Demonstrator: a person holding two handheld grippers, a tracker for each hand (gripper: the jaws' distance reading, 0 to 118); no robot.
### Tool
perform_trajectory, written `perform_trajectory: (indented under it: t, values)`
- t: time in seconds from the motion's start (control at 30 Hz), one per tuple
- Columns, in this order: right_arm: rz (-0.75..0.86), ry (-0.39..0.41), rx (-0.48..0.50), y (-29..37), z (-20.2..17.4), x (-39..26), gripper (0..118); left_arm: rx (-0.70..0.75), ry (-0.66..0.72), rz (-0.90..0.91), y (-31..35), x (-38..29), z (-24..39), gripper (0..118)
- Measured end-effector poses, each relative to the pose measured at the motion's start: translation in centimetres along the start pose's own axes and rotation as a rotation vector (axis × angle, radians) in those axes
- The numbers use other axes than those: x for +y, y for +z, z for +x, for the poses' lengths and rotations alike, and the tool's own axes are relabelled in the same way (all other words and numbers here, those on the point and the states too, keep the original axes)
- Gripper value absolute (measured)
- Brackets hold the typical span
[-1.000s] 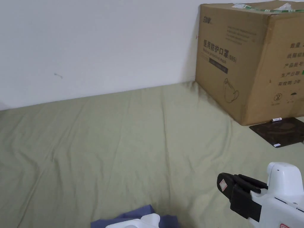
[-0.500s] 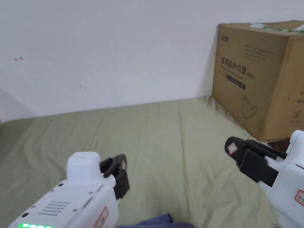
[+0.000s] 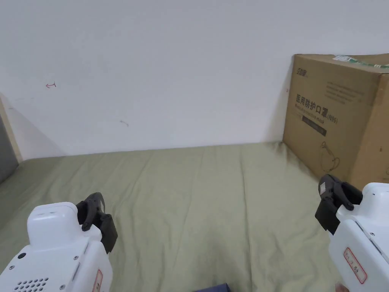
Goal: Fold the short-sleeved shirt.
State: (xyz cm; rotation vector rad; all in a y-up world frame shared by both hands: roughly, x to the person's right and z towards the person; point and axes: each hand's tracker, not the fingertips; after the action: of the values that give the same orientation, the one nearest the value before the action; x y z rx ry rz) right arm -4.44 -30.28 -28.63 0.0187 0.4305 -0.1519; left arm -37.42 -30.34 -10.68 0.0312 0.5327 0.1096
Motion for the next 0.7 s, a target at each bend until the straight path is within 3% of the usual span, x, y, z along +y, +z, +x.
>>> perform_trajectory:
  t: [0.2, 0.27, 0.3, 0.4, 0.5, 0.6, 0.7]
  values:
    - [-0.010, 0.008, 0.013, 0.5, 0.4, 0.5, 0, 0.034, 0.026, -0.010, -0.6, 0.1, -0.6, 0]
    - [-0.078, -0.062, 0.115, 0.1, 0.6, 0.0, 0, 0.005, 0.061, -0.066, -0.9, -0.2, -0.9, 0]
    - [-0.153, -0.102, 0.168, -0.3, 0.7, -0.7, 0, -0.018, 0.069, -0.103, -1.1, -0.4, -1.1, 0]
    - [-0.590, -0.237, 0.305, -3.1, 0.9, -5.3, 0, -0.073, 0.087, -0.252, -1.8, -1.8, -2.1, 0]
    - [-1.013, -0.318, 0.318, -5.5, 0.7, -13.2, 0, -0.087, 0.126, -0.360, -2.2, -3.9, -3.3, 0]
    - [-1.202, -0.345, 0.330, -6.6, 1.2, -20.0, 0, -0.130, 0.189, -0.455, -2.7, -6.1, -4.6, 0]
    - [-1.296, -0.244, 0.241, -7.0, 2.0, -23.6, 0, -0.191, 0.280, -0.584, -3.8, -8.0, -6.0, 0]
